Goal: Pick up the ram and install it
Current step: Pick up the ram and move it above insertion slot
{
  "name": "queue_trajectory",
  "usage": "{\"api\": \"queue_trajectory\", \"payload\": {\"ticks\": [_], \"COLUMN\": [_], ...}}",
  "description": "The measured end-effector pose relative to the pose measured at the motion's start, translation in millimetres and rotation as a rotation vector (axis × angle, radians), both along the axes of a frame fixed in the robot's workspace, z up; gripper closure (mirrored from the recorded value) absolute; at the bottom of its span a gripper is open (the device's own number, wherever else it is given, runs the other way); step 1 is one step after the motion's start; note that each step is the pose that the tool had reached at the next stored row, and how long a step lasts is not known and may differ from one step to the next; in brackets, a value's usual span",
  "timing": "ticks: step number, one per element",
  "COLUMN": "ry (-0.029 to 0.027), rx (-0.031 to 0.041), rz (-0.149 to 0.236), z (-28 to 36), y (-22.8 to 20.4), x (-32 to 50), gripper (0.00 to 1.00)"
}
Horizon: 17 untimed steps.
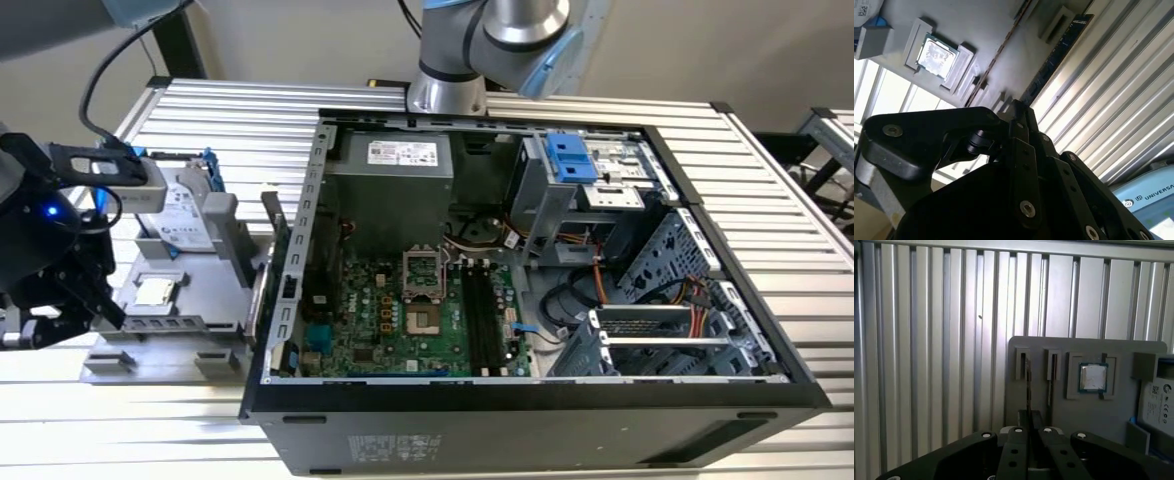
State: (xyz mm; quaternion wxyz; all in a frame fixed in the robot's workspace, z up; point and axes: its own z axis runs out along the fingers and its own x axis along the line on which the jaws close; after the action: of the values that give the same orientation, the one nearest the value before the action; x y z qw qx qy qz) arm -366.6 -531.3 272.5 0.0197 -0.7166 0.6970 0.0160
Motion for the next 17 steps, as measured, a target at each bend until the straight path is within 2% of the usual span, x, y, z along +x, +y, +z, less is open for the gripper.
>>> {"api": "queue_trajectory", "payload": {"ticks": [17], "ry": [0.0000], "rx": [-0.0013], "rz": [0.000], "z": [23.0], "y": [0.0], "x": [0.0], "gripper": [1.00]}}
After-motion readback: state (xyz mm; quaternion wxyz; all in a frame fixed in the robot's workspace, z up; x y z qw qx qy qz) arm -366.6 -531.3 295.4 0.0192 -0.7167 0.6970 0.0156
